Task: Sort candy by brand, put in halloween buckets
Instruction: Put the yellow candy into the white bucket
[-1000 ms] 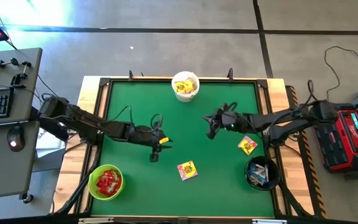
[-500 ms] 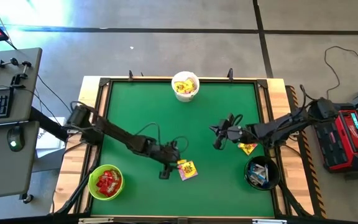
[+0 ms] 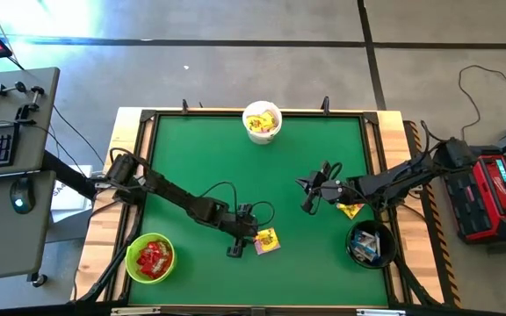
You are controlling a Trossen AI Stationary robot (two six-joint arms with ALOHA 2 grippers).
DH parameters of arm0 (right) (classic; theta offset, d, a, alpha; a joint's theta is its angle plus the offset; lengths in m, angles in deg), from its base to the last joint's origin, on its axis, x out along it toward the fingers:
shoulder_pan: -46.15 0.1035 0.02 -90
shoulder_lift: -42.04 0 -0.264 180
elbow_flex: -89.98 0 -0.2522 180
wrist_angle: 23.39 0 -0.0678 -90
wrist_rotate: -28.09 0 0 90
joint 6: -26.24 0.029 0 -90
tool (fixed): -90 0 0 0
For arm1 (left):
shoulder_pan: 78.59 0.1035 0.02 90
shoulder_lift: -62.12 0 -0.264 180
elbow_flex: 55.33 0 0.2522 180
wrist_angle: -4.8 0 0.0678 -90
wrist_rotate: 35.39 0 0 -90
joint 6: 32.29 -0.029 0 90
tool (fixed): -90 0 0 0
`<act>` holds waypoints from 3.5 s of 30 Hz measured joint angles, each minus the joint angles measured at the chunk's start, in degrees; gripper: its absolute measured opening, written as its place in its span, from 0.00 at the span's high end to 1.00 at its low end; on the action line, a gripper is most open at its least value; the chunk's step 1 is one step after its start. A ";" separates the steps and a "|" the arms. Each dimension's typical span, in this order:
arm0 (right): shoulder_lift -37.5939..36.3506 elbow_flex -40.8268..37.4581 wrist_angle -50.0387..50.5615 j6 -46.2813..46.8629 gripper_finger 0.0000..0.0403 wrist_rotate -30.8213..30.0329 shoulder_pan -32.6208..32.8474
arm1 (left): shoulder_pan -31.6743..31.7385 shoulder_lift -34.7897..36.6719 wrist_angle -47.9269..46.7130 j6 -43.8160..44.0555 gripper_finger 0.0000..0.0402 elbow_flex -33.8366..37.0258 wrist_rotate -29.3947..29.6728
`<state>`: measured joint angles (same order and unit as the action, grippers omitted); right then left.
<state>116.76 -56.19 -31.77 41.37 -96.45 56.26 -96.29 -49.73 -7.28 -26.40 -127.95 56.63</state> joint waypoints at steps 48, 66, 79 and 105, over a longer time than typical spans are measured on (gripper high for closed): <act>0.39 0.07 -2.50 0.02 1.00 -0.90 0.07 | 38.85 17.32 -13.62 -3.14 1.00 -10.90 13.40; 0.39 0.07 -2.50 -1.26 0.97 0.44 0.07 | 44.83 9.68 -21.07 -7.68 0.92 -14.88 12.32; -5.39 7.83 26.78 4.45 0.54 6.40 0.07 | 38.24 10.89 -11.91 -12.19 0.69 -10.93 17.14; -3.69 17.55 77.51 20.99 0.59 33.16 3.42 | 23.17 30.75 12.85 -15.13 0.67 15.92 17.13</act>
<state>113.06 -38.63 45.74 62.36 -63.30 59.68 -73.12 -18.99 5.57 -41.53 -112.03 73.76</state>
